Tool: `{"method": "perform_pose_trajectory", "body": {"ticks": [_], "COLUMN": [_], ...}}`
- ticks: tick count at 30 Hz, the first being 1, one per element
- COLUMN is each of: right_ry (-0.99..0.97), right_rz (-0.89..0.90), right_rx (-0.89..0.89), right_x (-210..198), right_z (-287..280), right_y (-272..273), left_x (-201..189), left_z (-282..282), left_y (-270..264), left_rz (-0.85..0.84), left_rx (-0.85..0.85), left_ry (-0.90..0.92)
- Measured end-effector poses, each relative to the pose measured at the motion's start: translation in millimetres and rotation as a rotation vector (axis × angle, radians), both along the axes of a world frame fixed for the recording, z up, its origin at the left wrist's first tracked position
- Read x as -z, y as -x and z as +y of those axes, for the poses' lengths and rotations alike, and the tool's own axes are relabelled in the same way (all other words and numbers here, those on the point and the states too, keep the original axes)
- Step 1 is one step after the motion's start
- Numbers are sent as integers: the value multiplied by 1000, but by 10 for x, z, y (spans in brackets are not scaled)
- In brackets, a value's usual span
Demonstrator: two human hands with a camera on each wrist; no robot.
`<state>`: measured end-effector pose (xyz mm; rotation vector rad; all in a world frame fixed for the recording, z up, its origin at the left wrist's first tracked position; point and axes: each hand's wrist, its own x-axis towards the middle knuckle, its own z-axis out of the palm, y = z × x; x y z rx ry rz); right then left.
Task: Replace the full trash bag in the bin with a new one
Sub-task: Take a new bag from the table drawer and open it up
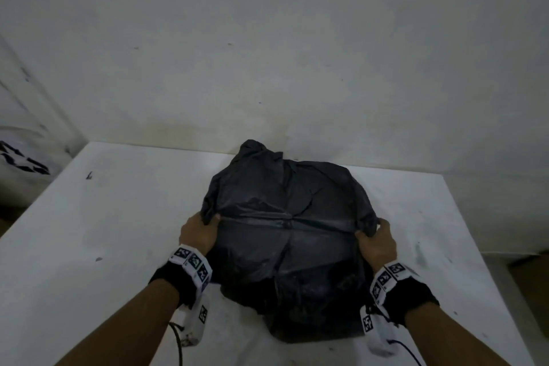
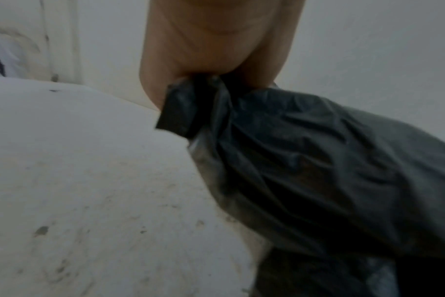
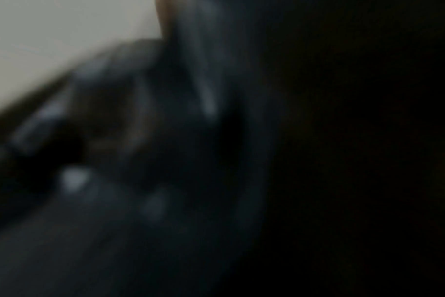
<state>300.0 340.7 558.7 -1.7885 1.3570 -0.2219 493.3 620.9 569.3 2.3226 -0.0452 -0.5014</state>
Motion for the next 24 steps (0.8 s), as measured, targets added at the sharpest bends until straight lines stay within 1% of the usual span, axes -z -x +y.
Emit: {"method": "perform_pose_trajectory", "body": {"ticks": [2,4,6,8,9,10,12,13,15,16,17,18,20,21,22,23,24], "right_ry": [108,333,543,617,615,590,481,405,279,256,252,250,257,293,342,388,417], "right_rz": [127,212,174,121,114,130,243,338,514,545,542,519,447,407,384,384,405], "right_rx": [-60,-192,-409,-662,-783,-892,-1047,-1083,-1113,-1115,-1111,-1110,-1094,-1075,-1055,-1031,-998], "right_x": [-16,-63,-85,-87,-58,-6,183,299,462,503,509,494,456,436,420,417,428], "right_z": [-10,75,200,361,442,519,643,674,699,717,731,744,761,756,757,752,737], "right_y": [25,2,-54,-119,-144,-156,-139,-109,-47,-19,-1,12,32,33,39,47,71], "left_x": [32,43,57,57,72,107,190,235,304,329,335,350,350,342,343,348,365], "left_z": [46,18,-45,-117,-150,-168,-136,-97,-12,18,26,25,-17,-63,-114,-169,-210], "left_y": [-18,46,136,221,262,298,342,360,378,396,421,438,482,500,510,526,535], "left_rz": [92,118,60,-46,-70,-57,17,56,76,12,-103,-263,-606,-733,-807,-810,-745], "left_rx": [-16,22,50,80,120,176,266,250,150,113,125,187,420,562,701,823,909], "left_ry": [-33,-28,-14,-7,-20,-56,-176,-218,-235,-247,-278,-307,-357,-375,-399,-426,-483]}}
